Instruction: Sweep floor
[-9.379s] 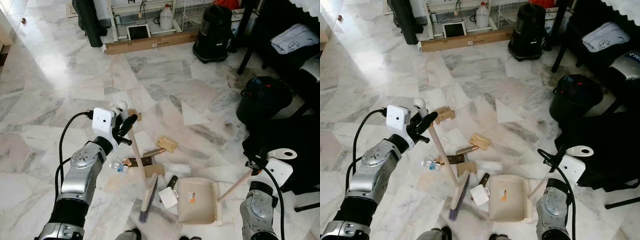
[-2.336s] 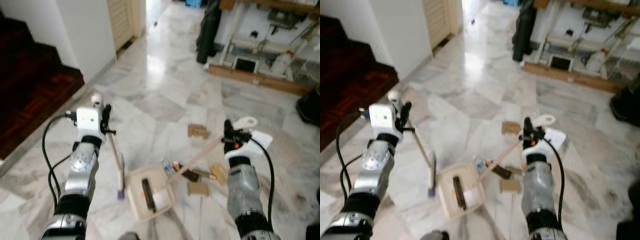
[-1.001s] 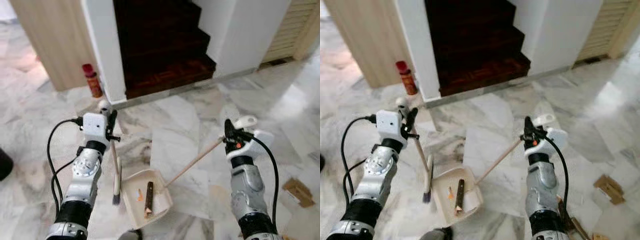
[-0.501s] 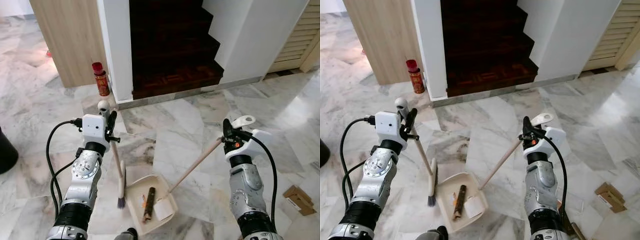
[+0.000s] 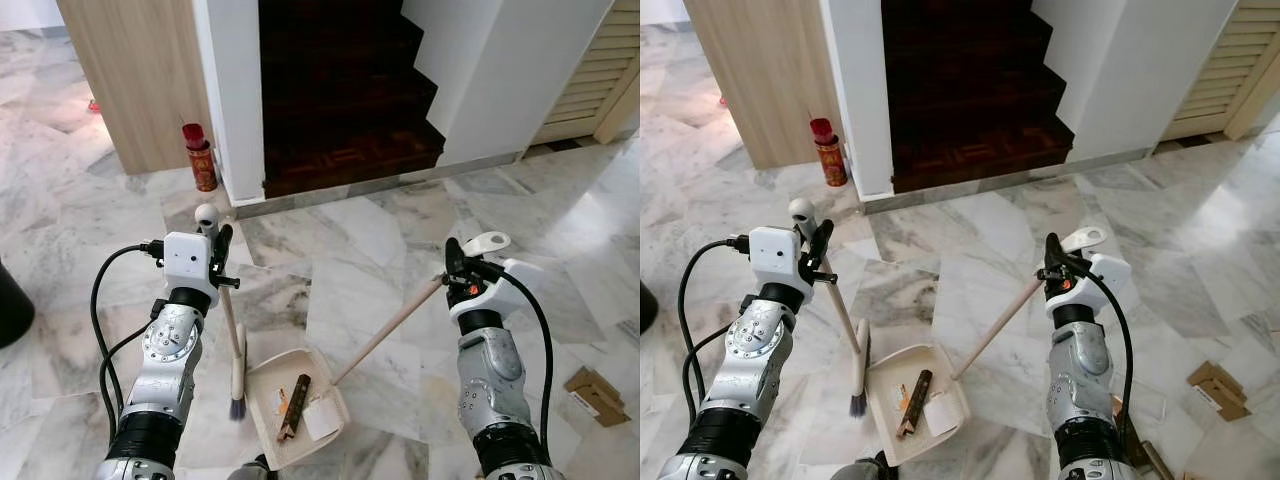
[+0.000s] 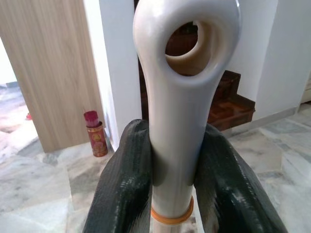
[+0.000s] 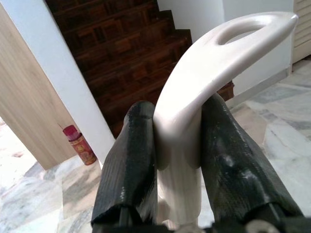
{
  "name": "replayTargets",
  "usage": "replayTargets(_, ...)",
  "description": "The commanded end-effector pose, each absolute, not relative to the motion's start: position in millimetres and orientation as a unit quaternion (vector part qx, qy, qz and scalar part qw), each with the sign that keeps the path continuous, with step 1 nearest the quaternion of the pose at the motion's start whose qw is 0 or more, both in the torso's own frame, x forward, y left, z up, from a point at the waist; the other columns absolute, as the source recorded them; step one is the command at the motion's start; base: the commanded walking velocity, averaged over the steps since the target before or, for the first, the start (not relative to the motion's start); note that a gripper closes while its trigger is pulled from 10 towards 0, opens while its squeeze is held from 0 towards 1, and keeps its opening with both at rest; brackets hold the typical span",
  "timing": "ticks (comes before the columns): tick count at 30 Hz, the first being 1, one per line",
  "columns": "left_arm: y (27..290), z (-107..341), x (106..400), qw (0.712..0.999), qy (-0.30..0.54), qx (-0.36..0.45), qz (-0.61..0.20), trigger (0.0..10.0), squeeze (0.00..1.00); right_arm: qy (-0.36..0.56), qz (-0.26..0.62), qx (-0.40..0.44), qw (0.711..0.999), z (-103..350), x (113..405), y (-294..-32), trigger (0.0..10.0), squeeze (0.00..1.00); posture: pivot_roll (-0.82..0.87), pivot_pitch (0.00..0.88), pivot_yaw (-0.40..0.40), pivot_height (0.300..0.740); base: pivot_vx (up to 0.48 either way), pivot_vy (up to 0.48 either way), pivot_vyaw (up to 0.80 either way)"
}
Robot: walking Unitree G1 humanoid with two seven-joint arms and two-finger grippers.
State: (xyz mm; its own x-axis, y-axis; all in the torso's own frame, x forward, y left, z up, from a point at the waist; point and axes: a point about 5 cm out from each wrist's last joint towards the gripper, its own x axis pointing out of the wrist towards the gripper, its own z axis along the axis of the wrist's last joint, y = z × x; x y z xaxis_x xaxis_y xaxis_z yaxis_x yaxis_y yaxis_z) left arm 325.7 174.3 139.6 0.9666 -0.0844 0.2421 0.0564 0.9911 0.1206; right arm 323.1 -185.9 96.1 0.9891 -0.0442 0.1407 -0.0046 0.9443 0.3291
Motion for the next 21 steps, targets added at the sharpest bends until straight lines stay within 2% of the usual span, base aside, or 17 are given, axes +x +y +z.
replayTargets(1, 171.4, 148.9, 325.2, 0.987, -0.144, 0.055, -0.037, 10.0, 0.00, -0.100, -0.012, 0.168, 0.981, 108.2, 325.3, -189.1, 10.0, 0.00, 0.17, 0.106, -0.078, 0.740, 0.000, 0.000, 0.00)
replayTargets(18, 173.0, 150.3, 325.6, 0.988, -0.139, 0.054, -0.037, 10.0, 0.00, -0.106, -0.007, 0.164, 0.981, 110.7, 325.8, -185.0, 10.0, 0.00, 0.18, 0.122, -0.070, 0.740, 0.000, 0.423, 0.00)
replayTargets(21, 173.0, 150.6, 325.6, 0.988, -0.139, 0.054, -0.037, 10.0, 0.00, -0.106, -0.008, 0.163, 0.981, 110.7, 325.8, -184.9, 10.0, 0.00, 0.18, 0.123, -0.070, 0.740, 0.000, 0.380, 0.64)
